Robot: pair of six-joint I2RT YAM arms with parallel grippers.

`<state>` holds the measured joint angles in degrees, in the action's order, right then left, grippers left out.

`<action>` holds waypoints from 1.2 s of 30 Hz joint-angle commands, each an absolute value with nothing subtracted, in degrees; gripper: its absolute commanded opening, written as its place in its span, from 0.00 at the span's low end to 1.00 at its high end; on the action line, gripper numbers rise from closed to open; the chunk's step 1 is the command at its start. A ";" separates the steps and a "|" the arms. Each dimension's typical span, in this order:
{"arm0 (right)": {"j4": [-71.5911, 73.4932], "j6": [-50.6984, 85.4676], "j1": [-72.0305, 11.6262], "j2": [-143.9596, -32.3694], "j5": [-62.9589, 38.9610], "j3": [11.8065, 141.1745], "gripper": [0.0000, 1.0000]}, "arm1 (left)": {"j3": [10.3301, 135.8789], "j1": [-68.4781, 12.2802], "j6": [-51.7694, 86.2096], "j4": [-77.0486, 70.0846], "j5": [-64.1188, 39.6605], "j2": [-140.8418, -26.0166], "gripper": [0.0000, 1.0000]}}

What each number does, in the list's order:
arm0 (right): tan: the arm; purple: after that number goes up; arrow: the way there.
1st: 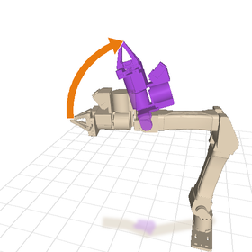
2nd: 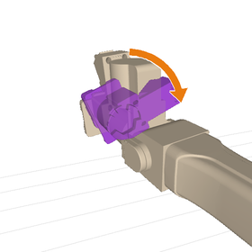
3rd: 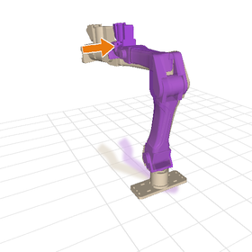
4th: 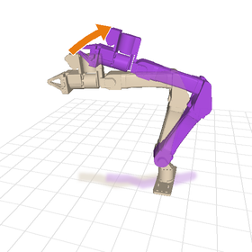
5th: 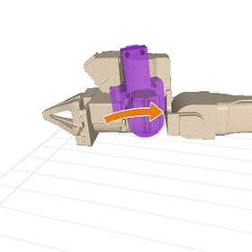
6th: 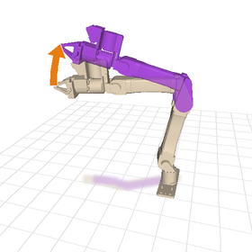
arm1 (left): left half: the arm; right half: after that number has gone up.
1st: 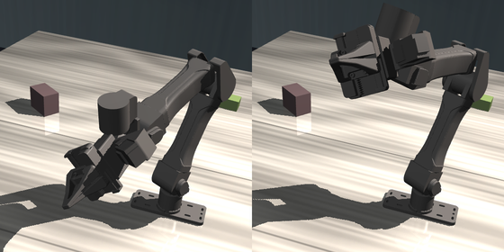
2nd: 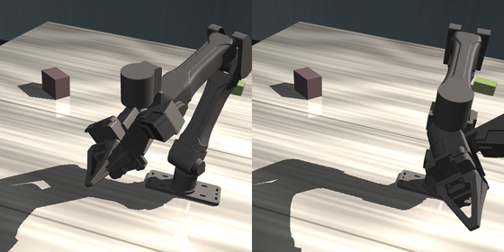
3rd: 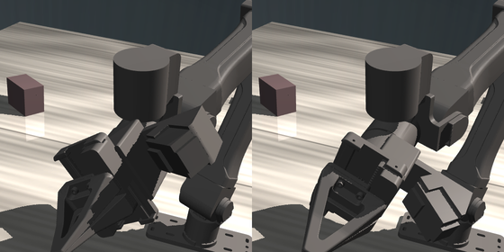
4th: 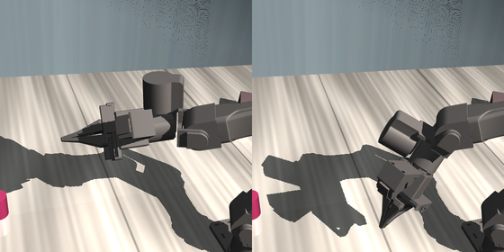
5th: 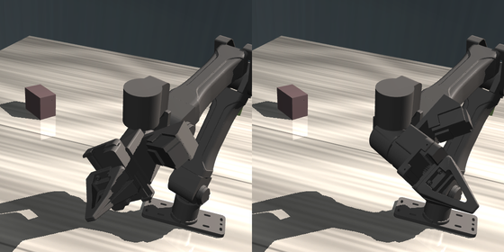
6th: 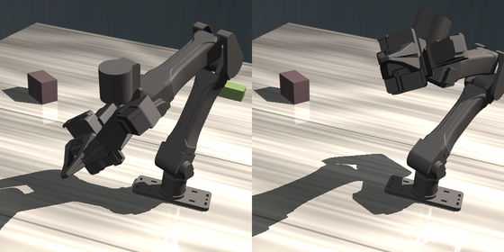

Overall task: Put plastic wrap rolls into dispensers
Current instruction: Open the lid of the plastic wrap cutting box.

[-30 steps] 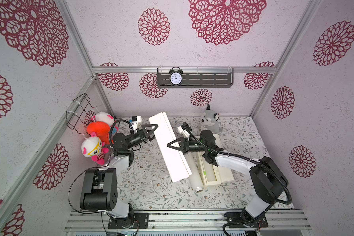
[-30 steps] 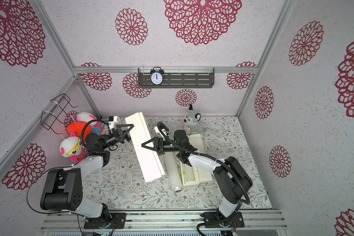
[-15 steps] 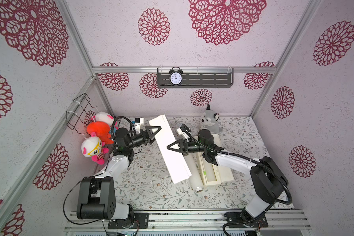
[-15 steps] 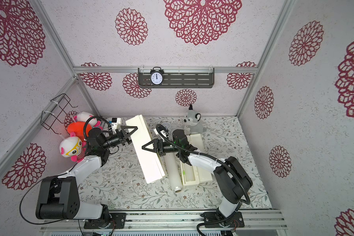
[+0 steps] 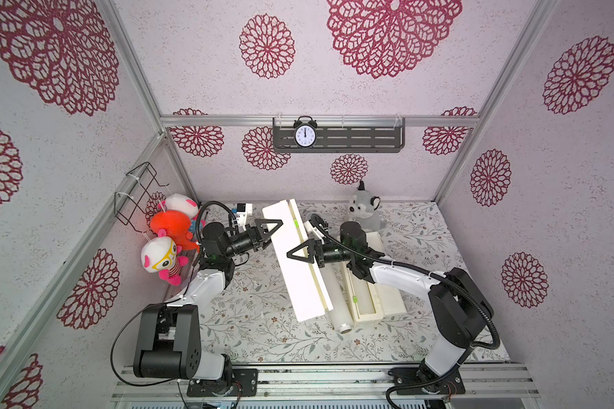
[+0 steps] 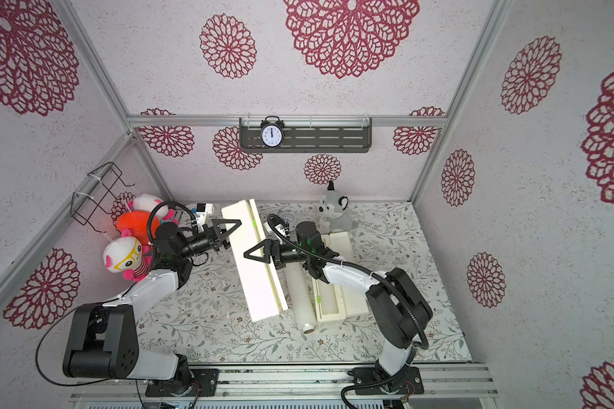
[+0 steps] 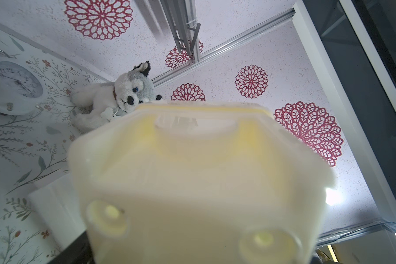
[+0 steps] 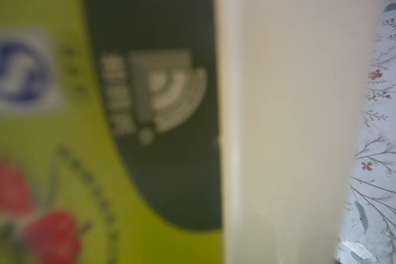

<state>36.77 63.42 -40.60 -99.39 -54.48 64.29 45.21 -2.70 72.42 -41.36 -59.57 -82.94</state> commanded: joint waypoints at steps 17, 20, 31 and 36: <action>34.09 57.81 -37.94 -93.49 -50.83 65.89 0.99 | 47.92 -6.93 51.69 -15.39 -62.34 -80.33 0.72; 35.08 58.35 -36.91 -93.69 -51.15 66.36 0.99 | 47.51 -7.29 51.33 -15.54 -62.83 -80.50 0.72; 45.14 65.95 -34.71 -94.02 -53.68 65.22 0.90 | 45.92 -8.12 48.16 -12.39 -64.41 -80.74 0.80; 47.96 67.96 -35.04 -94.57 -54.31 63.92 0.69 | 46.82 -8.15 48.64 -12.57 -62.49 -79.64 0.96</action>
<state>36.32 63.57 -35.83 -98.35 -54.37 61.82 47.42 -7.62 52.86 -16.56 -62.48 -80.53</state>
